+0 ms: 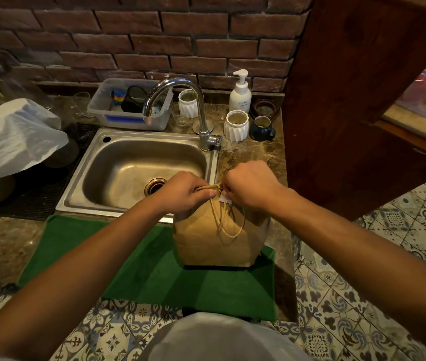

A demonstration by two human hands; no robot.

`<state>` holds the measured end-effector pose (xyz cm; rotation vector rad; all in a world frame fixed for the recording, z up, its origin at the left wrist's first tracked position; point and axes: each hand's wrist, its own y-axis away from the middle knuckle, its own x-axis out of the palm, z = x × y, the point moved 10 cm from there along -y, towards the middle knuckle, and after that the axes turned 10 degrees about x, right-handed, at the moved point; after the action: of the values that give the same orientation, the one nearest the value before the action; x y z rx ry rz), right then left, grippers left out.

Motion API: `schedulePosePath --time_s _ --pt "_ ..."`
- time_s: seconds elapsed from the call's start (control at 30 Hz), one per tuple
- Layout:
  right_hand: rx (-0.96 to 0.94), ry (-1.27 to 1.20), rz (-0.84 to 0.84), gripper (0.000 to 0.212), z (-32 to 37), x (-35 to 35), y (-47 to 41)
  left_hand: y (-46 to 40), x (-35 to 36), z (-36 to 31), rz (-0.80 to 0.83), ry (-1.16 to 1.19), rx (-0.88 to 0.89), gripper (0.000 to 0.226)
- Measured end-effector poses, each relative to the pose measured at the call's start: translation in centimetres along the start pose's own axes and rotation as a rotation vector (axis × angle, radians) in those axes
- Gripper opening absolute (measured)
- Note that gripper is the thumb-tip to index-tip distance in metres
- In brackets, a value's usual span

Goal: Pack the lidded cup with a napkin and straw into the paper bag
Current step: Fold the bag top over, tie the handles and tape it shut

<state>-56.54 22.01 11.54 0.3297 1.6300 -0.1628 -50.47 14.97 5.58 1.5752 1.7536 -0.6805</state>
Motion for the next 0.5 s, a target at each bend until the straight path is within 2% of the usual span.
schedulePosePath --time_s 0.1,0.33,0.37,0.43,0.5 --pt "0.022 0.034 -0.037 0.025 0.1 -0.2 0.1 -0.1 -0.2 -0.2 -0.001 0.008 0.001 0.043" --pt "0.055 0.057 -0.156 0.018 0.4 0.0 1.0 -0.3 0.0 -1.1 0.055 -0.075 0.038 0.041" --pt "0.066 0.057 -0.174 0.022 0.0 -0.1 1.0 -0.3 0.1 -1.3 0.067 -0.082 0.045 0.041" --pt "0.082 0.071 -0.195 0.044 -1.0 -0.1 0.7 -0.4 0.0 -1.6 0.077 -0.083 0.065 0.041" --pt "0.020 0.108 -0.190 0.061 -1.4 -0.1 0.4 -0.6 0.0 -2.0 0.095 -0.074 0.092 0.041"
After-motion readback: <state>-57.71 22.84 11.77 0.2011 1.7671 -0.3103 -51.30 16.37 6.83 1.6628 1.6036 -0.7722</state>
